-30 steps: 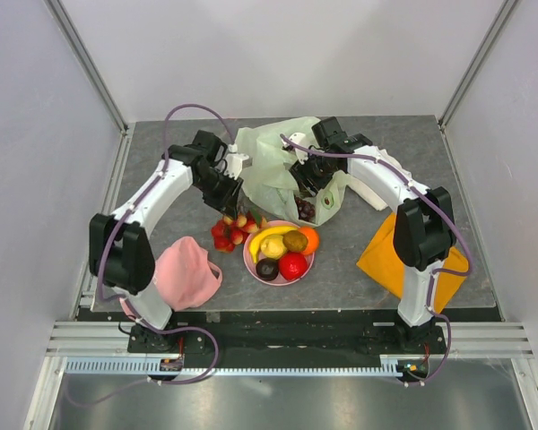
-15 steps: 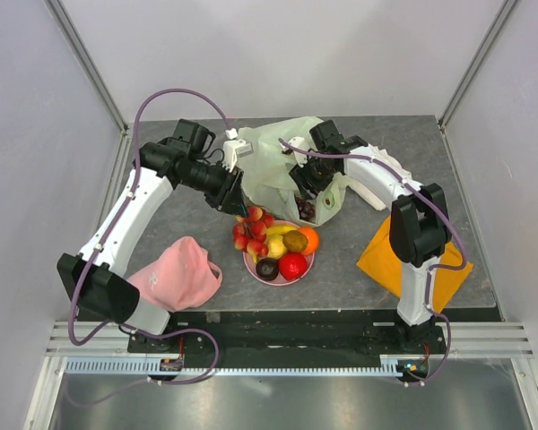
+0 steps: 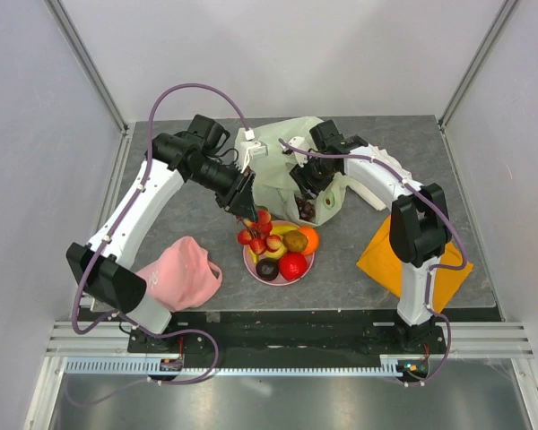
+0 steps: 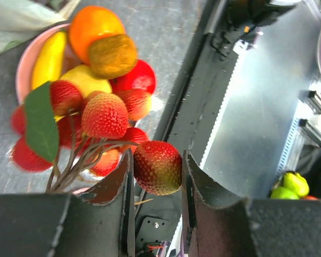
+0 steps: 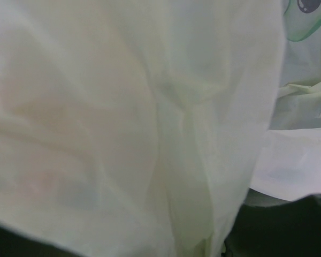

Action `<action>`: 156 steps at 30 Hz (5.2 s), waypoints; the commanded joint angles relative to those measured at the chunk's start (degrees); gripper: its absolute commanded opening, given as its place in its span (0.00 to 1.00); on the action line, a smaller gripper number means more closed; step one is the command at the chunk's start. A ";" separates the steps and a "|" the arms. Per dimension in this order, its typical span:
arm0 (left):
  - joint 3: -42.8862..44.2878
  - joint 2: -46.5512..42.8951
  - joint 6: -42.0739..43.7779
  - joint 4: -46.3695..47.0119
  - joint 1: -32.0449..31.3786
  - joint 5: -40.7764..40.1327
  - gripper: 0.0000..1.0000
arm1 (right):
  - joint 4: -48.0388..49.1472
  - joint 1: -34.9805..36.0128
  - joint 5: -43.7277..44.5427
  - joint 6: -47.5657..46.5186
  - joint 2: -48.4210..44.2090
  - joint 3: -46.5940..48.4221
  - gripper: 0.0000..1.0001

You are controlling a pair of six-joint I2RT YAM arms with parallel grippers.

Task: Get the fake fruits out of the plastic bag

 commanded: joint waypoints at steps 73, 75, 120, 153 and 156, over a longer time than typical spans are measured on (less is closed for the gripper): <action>-9.57 -4.54 23.90 6.30 -2.58 -9.61 0.02 | 0.13 -0.21 1.57 -0.93 1.43 2.59 0.60; -7.90 -5.33 26.02 2.44 -2.50 -8.03 0.02 | -0.14 -0.12 1.83 -1.10 0.91 2.85 0.61; -5.53 -0.68 30.26 10.24 -14.80 -21.11 0.02 | -0.05 -0.12 3.33 -1.37 2.49 3.56 0.62; -18.26 -4.19 28.86 18.76 -20.60 -37.47 0.03 | 0.04 -0.03 3.07 -1.37 4.33 4.70 0.62; -17.65 -4.72 26.31 18.85 -20.60 -37.30 0.03 | 0.13 0.05 2.89 -1.28 4.51 4.96 0.62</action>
